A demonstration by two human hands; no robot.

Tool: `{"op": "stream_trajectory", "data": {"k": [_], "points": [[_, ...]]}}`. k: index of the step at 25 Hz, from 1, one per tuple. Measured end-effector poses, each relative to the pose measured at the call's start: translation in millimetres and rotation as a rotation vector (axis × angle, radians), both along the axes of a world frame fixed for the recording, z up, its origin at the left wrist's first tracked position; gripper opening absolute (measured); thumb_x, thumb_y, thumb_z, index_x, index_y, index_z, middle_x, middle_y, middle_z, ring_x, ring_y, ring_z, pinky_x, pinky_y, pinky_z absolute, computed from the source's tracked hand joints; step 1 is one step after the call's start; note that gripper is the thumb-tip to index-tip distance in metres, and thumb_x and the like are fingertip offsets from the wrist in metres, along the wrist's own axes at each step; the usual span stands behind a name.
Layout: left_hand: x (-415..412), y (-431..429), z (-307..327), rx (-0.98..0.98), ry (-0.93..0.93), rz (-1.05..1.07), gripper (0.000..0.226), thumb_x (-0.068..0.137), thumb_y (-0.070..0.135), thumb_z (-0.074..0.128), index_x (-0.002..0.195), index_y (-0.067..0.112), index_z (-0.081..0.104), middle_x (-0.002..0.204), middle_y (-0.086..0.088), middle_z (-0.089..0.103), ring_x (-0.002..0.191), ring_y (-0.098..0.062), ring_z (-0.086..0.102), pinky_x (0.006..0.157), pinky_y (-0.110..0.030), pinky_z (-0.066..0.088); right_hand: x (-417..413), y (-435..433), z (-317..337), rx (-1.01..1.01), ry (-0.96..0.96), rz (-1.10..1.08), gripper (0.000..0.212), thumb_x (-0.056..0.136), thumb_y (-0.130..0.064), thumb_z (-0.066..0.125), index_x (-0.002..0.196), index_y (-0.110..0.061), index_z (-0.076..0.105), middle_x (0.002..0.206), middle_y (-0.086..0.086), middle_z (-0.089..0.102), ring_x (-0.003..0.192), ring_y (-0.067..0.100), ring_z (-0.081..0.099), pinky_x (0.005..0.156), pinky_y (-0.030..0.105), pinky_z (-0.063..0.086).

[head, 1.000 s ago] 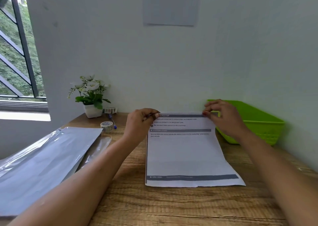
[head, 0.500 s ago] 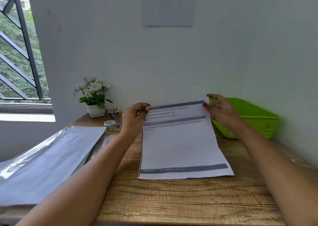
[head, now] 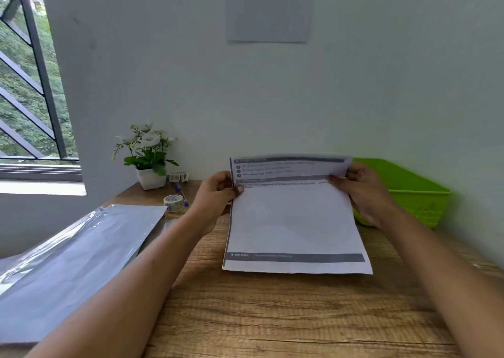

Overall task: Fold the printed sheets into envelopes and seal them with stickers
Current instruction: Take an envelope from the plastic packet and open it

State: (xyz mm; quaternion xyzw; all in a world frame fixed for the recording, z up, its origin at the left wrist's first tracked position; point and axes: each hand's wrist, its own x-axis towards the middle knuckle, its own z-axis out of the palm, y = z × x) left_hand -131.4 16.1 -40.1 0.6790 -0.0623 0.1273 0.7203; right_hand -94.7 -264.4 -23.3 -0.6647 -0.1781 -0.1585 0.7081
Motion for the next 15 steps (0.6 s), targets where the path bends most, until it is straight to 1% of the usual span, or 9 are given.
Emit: {"op": "stream_trajectory", "data": {"k": [2,5,7,9,10,11,13,14,15], "points": [[1,2,1,-0.052,0.017,-0.015,0.034,0.091,-0.007,0.051,0.071,0.018,0.064,0.083,-0.004,0.067,0.074,-0.023,0.059,0.058,-0.029,0.045,-5,1,3,-0.060,-0.013,0.048,0.036,0.083,0.013,0.057,0.073,-0.017,0.074,0.077,-0.006,0.073,0.073,0.008,0.068,0.066,0.021,0.057],[-3,3,5,-0.135,0.083,-0.021,0.032,0.098,0.003,0.041,0.076,0.014,0.062,0.081,-0.007,0.065,0.065,-0.021,0.059,0.051,-0.025,0.049,-10,3,4,-0.173,-0.041,0.068,0.043,0.082,0.012,0.059,0.065,-0.023,0.077,0.088,-0.007,0.072,0.081,0.003,0.068,0.063,0.020,0.056],[-6,4,7,-0.185,0.131,-0.057,0.029,0.100,0.014,0.040,0.083,0.015,0.063,0.083,-0.010,0.064,0.068,-0.021,0.060,0.058,-0.028,0.051,-11,4,3,-0.206,-0.096,0.021,0.039,0.079,0.012,0.063,0.069,-0.023,0.077,0.095,-0.003,0.069,0.083,-0.002,0.066,0.069,0.017,0.055],[-10,4,9,-0.204,0.190,-0.134,0.027,0.099,0.034,0.043,0.095,0.016,0.063,0.089,-0.010,0.066,0.074,-0.022,0.062,0.065,-0.032,0.054,-15,6,4,-0.232,-0.164,-0.044,0.026,0.077,0.011,0.065,0.081,-0.013,0.075,0.100,0.002,0.066,0.083,-0.006,0.064,0.072,0.011,0.052],[-11,4,9,-0.190,0.205,-0.166,0.026,0.097,0.038,0.048,0.105,0.017,0.061,0.093,-0.009,0.067,0.076,-0.021,0.063,0.065,-0.033,0.057,-15,6,3,-0.245,-0.191,-0.078,0.024,0.077,0.010,0.066,0.088,-0.010,0.073,0.102,0.004,0.064,0.084,-0.007,0.063,0.073,0.009,0.050],[-12,4,9,-0.155,0.209,-0.185,0.027,0.094,0.034,0.054,0.116,0.019,0.056,0.099,-0.009,0.066,0.076,-0.021,0.064,0.063,-0.034,0.058,-15,6,3,-0.259,-0.211,-0.108,0.026,0.077,0.010,0.065,0.093,-0.009,0.072,0.105,0.005,0.063,0.088,-0.006,0.062,0.075,0.007,0.049],[-11,5,8,-0.085,0.199,-0.182,0.047,0.089,0.014,0.062,0.131,0.026,0.044,0.107,-0.010,0.061,0.078,-0.022,0.064,0.059,-0.035,0.060,-14,6,1,-0.316,-0.231,-0.146,0.029,0.079,0.012,0.062,0.091,-0.011,0.073,0.112,0.004,0.061,0.099,0.000,0.059,0.079,0.009,0.048],[-11,5,7,-0.085,0.195,-0.168,0.054,0.087,0.006,0.062,0.132,0.029,0.043,0.109,-0.012,0.060,0.081,-0.024,0.065,0.061,-0.037,0.061,-14,6,1,-0.311,-0.209,-0.138,0.031,0.081,0.014,0.057,0.086,-0.011,0.074,0.114,0.003,0.060,0.103,0.004,0.058,0.083,0.015,0.050],[-11,5,8,-0.099,0.192,-0.149,0.056,0.087,0.001,0.062,0.131,0.029,0.044,0.111,-0.014,0.059,0.086,-0.027,0.065,0.063,-0.039,0.061,-14,5,3,-0.245,-0.151,-0.113,0.035,0.084,0.015,0.051,0.083,-0.011,0.074,0.117,0.002,0.060,0.103,0.009,0.059,0.083,0.024,0.051]]}}
